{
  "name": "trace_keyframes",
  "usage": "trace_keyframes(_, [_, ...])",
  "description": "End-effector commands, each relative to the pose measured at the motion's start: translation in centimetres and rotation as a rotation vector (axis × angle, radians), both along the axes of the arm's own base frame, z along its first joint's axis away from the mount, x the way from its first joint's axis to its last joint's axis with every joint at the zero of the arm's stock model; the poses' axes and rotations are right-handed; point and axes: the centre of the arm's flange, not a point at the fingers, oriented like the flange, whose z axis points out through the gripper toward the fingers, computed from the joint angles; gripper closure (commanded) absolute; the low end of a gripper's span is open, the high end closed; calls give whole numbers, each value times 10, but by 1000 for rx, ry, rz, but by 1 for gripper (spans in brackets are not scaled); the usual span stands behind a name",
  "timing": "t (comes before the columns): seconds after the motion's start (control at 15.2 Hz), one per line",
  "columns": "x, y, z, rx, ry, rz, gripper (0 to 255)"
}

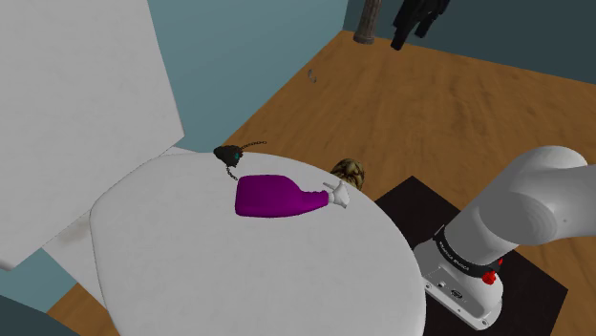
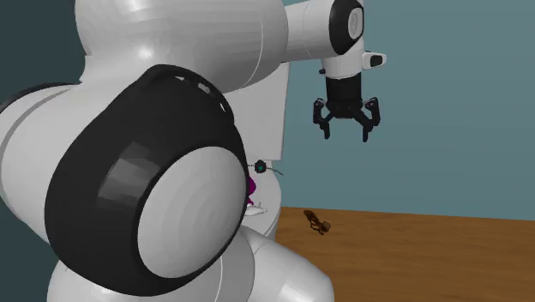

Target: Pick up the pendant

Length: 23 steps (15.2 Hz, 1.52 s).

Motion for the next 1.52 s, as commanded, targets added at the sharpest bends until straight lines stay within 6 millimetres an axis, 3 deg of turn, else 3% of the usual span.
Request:
trace_keyframes(0.0, [0, 0, 0, 0, 0, 0, 0])
trace_keyframes(1.45, [112, 250, -126, -17, 185, -26, 0])
